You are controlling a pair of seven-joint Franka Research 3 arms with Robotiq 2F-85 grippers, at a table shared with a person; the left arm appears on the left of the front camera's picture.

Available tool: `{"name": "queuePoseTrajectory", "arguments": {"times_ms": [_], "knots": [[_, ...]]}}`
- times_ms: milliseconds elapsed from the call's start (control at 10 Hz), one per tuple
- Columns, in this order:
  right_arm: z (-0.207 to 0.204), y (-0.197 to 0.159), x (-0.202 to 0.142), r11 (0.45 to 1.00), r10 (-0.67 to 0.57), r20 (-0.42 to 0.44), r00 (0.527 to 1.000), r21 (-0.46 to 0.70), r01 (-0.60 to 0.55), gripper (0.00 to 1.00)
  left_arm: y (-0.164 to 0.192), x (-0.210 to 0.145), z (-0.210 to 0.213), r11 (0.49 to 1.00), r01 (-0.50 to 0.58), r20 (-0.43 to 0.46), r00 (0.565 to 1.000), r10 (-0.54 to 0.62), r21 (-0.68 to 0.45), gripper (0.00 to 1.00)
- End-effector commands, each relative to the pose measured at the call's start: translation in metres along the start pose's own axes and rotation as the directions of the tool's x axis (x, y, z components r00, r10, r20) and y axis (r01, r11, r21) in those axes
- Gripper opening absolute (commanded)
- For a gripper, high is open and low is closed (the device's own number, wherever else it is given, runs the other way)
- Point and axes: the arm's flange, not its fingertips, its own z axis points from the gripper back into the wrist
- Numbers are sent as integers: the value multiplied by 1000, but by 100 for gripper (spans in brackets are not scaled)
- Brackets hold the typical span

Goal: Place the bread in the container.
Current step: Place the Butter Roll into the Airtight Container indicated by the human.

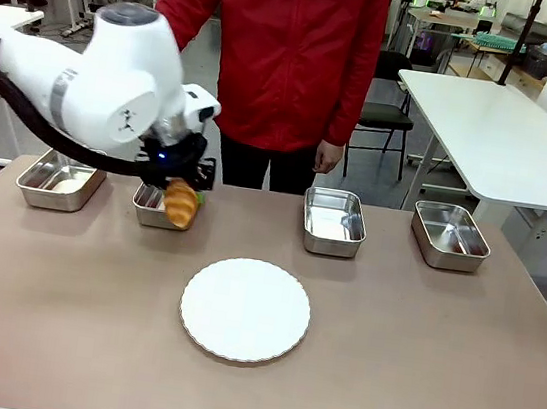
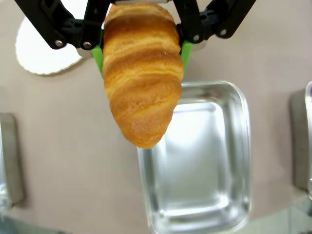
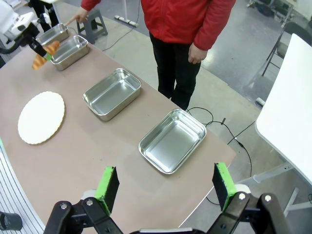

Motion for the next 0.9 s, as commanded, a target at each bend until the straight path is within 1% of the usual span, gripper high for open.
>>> {"name": "queuePoseTrajectory", "arguments": {"times_ms": [0, 100, 200, 400, 500, 600, 800], "knots": [[1, 0, 1, 1000, 2, 16, 1000, 5, -2, 100, 27, 1, 3, 994, -17, -42, 999, 12, -108, 61], [1, 0, 1, 1000, 2, 16, 1000, 5, -2, 100, 27, -6, 10, 985, 24, -95, 995, -40, -172, 61], [1, 0, 1, 1000, 2, 16, 1000, 5, -2, 100, 19, 6, -1, 999, -10, -12, 1000, 9, -34, 61], [1, 0, 1, 1000, 2, 16, 1000, 5, -2, 100, 19, 6, -1, 999, -10, -12, 1000, 9, -34, 61], [1, 0, 1, 1000, 2, 16, 1000, 5, -2, 100, 24, 5, -2, 996, 4, -35, 999, -7, -85, 61], [1, 0, 1, 1000, 2, 16, 1000, 5, -2, 100, 35, 14, 8, 998, 37, -8, 999, -38, -43, 61], [1, 0, 1, 1000, 2, 16, 1000, 5, -2, 100, 71, 37, 27, 998, 59, -19, 998, -59, -28, 61]]}}
